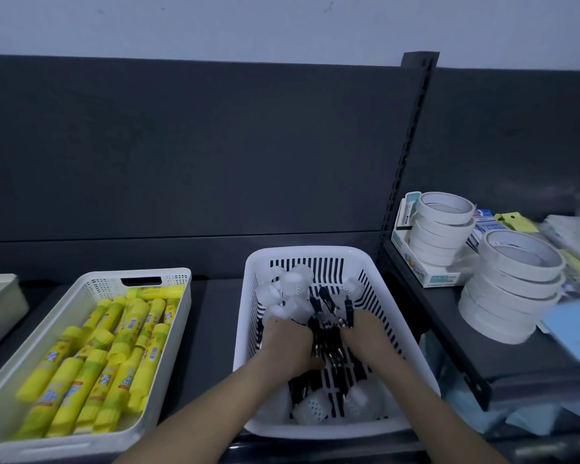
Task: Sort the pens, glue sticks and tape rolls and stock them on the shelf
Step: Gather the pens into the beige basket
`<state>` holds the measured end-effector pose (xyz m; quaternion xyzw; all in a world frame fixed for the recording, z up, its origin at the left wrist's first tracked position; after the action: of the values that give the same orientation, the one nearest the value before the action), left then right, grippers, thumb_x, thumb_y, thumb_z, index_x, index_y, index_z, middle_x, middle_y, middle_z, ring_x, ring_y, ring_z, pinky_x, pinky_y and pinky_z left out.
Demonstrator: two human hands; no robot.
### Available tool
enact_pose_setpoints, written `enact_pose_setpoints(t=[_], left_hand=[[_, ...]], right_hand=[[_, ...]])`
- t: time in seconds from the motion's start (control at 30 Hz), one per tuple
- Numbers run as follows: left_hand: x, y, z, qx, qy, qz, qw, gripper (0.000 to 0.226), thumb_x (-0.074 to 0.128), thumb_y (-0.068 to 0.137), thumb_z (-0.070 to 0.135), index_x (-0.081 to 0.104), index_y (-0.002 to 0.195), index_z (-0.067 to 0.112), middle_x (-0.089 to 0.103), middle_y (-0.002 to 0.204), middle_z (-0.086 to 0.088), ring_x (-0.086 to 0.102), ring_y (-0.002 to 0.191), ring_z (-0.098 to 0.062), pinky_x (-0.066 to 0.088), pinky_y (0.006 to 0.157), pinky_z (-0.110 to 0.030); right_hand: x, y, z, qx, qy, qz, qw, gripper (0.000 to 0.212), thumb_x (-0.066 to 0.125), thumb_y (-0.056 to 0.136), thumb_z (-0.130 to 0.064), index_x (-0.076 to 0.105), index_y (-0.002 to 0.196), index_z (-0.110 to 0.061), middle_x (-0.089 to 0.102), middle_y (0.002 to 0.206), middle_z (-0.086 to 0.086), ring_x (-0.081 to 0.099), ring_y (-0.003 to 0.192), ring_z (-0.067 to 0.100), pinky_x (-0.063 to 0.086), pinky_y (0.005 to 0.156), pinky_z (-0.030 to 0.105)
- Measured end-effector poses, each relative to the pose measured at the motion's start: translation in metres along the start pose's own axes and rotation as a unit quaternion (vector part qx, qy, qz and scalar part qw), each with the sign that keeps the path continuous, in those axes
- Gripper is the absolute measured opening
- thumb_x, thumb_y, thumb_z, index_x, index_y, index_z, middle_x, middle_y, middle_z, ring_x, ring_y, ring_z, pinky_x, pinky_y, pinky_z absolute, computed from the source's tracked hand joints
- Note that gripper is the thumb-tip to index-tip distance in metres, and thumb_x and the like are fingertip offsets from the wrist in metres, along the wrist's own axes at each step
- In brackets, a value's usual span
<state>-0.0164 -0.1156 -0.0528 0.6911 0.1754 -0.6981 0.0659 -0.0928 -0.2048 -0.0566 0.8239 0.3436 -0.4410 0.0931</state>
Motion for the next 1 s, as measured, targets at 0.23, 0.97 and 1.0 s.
enact_pose_setpoints(t=[0.23, 0.97, 1.0], left_hand=[[-0.003, 0.009, 0.016, -0.050, -0.063, -0.037, 0.996, 0.021, 0.060, 0.083, 0.027, 0.050, 0.072, 0.013, 0.039, 0.062, 0.004, 0.059, 0.080, -0.023, 0.029, 0.055, -0.023], [-0.049, -0.005, -0.039, -0.088, -0.490, 0.091, 0.863, 0.014, 0.045, 0.097, 0.027, 0.039, 0.097, 0.015, 0.046, 0.079, 0.001, 0.046, 0.071, -0.014, 0.040, 0.067, -0.028], [-0.054, -0.009, -0.041, -0.088, -0.506, 0.108, 0.851, 0.011, 0.045, 0.096, 0.025, 0.039, 0.093, 0.017, 0.046, 0.079, 0.001, 0.046, 0.070, -0.014, 0.041, 0.069, -0.030]], right_hand=[[-0.004, -0.009, 0.016, 0.010, 0.152, 0.036, 0.988, 0.038, 0.042, 0.084, 0.006, 0.031, 0.053, -0.014, 0.038, 0.049, 0.000, 0.033, 0.045, 0.012, 0.027, 0.044, 0.020], [-0.031, -0.029, -0.030, -0.036, 0.360, 0.025, 0.932, 0.020, 0.042, 0.098, -0.022, 0.053, 0.085, -0.011, 0.066, 0.072, 0.003, 0.062, 0.065, 0.014, 0.048, 0.063, 0.023], [-0.034, -0.030, -0.036, -0.040, 0.365, 0.020, 0.930, 0.021, 0.043, 0.098, -0.023, 0.054, 0.087, -0.010, 0.068, 0.073, 0.002, 0.064, 0.069, 0.015, 0.050, 0.066, 0.025]])
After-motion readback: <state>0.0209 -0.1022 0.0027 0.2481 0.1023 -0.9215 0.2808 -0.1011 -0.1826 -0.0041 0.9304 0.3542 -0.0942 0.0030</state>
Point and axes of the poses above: each hand's wrist, its own y-axis towards the middle knuckle, its own x-axis out of the palm, z = x × y, the point moved 7 cm from there along y, towards the middle knuckle
